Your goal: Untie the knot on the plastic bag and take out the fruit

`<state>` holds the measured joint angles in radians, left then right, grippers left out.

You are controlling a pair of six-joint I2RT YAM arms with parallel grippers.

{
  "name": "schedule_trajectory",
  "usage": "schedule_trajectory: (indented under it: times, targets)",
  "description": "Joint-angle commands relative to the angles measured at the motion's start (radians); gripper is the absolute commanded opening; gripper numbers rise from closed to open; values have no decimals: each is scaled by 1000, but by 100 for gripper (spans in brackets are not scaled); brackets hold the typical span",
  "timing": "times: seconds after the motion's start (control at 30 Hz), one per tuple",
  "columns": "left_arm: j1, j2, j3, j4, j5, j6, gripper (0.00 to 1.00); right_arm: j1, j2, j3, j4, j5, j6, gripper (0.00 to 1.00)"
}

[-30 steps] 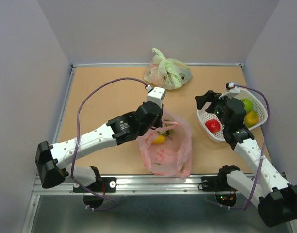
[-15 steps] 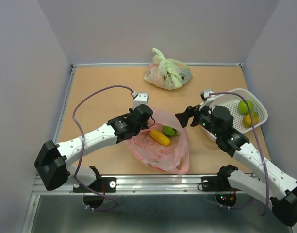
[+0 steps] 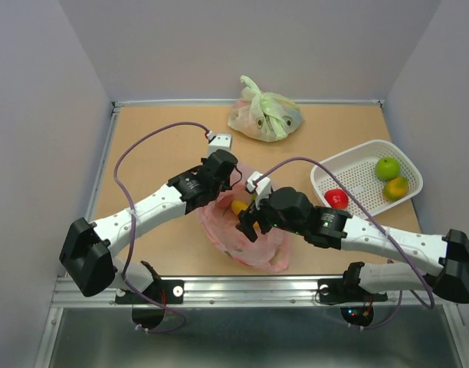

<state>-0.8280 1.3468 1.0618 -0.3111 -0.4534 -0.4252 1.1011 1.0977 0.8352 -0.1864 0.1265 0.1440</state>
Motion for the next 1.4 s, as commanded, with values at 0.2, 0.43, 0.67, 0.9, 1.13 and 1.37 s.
schedule_trajectory:
  times: [0.2, 0.43, 0.67, 0.9, 1.13, 1.37]
  targets:
    - [41, -86, 17, 33, -36, 147, 0, 11, 281, 79, 42, 312, -67, 65]
    - [69, -130, -57, 110, -8, 155, 0, -32, 424, 53, 236, 322, -96, 57]
    - [72, -149, -91, 122, -19, 180, 0, -60, 574, 90, 324, 282, -133, 57]
    - [73, -160, -100, 124, -41, 181, 0, -83, 671, 114, 403, 285, -172, 50]
    - [84, -135, -88, 106, -73, 180, 0, -81, 525, 53, 401, 214, -199, 11]
    - [148, -143, -82, 92, -94, 178, 0, -79, 346, -34, 381, 177, -210, 6]
